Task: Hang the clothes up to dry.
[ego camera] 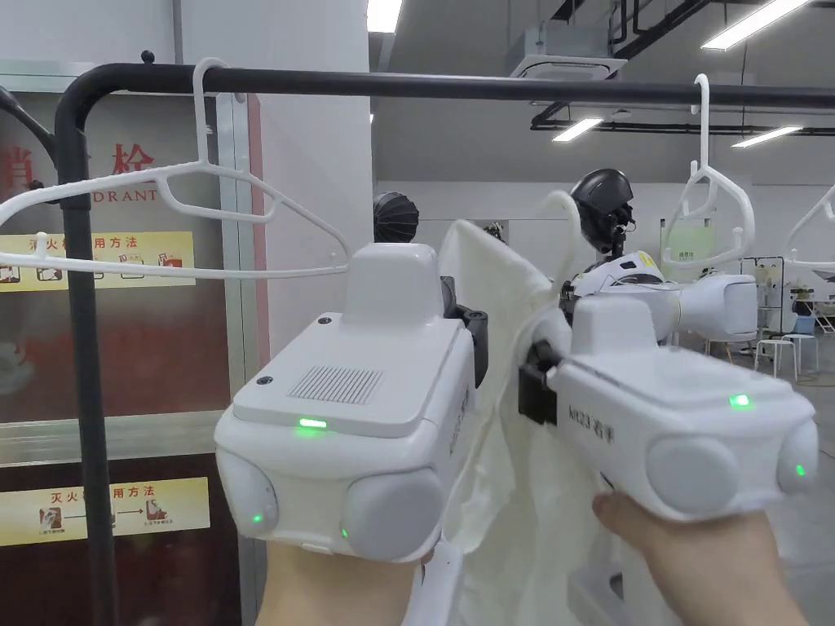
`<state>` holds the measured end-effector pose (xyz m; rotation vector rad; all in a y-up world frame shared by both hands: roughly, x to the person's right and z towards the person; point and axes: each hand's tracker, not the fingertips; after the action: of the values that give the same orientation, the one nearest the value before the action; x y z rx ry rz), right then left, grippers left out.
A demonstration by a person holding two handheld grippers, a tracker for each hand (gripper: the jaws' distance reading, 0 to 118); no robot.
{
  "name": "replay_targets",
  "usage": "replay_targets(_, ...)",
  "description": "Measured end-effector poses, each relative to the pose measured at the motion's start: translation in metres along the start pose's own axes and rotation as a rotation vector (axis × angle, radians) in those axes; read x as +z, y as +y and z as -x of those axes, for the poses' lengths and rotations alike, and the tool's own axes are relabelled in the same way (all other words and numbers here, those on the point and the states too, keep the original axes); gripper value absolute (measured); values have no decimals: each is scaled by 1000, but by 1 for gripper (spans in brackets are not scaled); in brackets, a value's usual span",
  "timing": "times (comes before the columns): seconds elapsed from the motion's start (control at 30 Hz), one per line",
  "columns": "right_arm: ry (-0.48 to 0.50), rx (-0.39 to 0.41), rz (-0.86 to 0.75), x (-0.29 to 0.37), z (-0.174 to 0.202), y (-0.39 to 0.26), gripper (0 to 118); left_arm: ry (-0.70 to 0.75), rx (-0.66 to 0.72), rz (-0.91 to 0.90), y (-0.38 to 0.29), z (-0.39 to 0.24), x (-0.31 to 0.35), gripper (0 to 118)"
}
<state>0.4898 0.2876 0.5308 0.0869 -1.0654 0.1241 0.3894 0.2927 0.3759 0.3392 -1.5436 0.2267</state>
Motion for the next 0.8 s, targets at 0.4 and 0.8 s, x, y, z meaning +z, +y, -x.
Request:
replay_targets(0.4, -33, -24, 88, -114, 3, 153, 5, 39, -32, -16, 12, 10, 0, 0)
replay_targets(0.8, -49, -55, 402, -176, -1, 186, 5, 64, -19, -1, 12, 14, -3, 0)
